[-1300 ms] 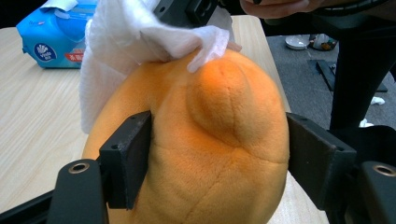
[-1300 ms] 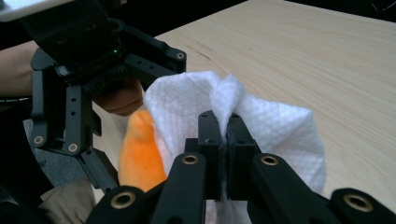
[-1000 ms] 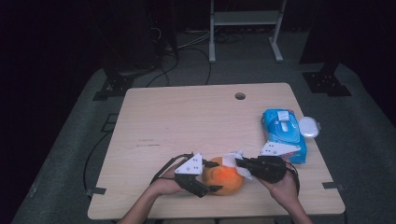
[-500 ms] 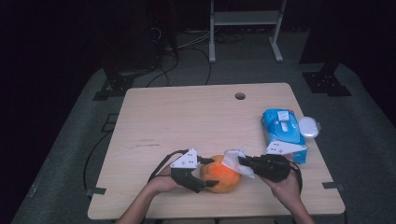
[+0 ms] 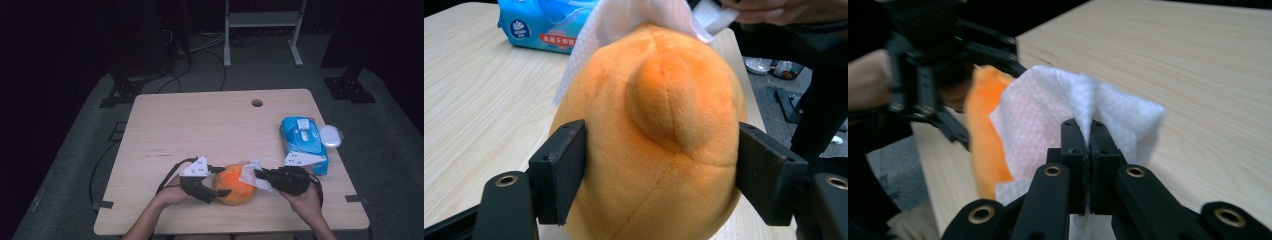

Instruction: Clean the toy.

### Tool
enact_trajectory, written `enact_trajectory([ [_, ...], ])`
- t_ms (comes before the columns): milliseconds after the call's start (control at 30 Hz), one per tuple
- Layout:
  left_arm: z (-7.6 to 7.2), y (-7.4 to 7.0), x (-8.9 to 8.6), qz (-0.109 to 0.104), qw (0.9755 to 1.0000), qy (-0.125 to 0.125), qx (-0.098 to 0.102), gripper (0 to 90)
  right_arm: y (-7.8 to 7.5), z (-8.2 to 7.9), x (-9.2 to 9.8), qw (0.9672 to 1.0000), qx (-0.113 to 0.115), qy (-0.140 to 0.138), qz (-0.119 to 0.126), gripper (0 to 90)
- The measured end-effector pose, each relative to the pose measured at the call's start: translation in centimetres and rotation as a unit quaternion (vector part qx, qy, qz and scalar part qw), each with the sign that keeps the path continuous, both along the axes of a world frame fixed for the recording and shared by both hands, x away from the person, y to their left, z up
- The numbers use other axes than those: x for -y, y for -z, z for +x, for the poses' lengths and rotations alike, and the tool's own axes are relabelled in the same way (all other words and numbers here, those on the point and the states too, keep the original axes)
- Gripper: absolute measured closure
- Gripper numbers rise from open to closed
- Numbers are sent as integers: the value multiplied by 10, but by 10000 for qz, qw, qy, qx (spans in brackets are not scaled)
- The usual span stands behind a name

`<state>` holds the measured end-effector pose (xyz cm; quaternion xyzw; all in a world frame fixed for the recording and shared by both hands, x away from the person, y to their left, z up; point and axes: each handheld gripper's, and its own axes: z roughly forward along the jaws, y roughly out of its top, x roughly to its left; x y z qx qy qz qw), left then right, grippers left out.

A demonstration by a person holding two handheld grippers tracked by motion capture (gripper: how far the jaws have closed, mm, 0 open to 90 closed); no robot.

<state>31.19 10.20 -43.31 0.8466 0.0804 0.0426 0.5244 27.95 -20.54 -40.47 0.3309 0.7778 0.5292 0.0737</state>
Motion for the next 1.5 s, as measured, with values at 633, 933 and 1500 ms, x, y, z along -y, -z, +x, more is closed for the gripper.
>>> enact_trajectory([
  [633,3,0,-1,46,9998,-134,-129,247,0,-5,-17,9980,224,-224,-540,867],
  [933,4,1,-1,-34,9996,-209,-202,247,5,0,-5,9984,88,-10,-556,868],
  [1500,-7,2,24,-75,9990,-429,-36,246,-11,-16,-33,9951,625,-387,-660,868],
])
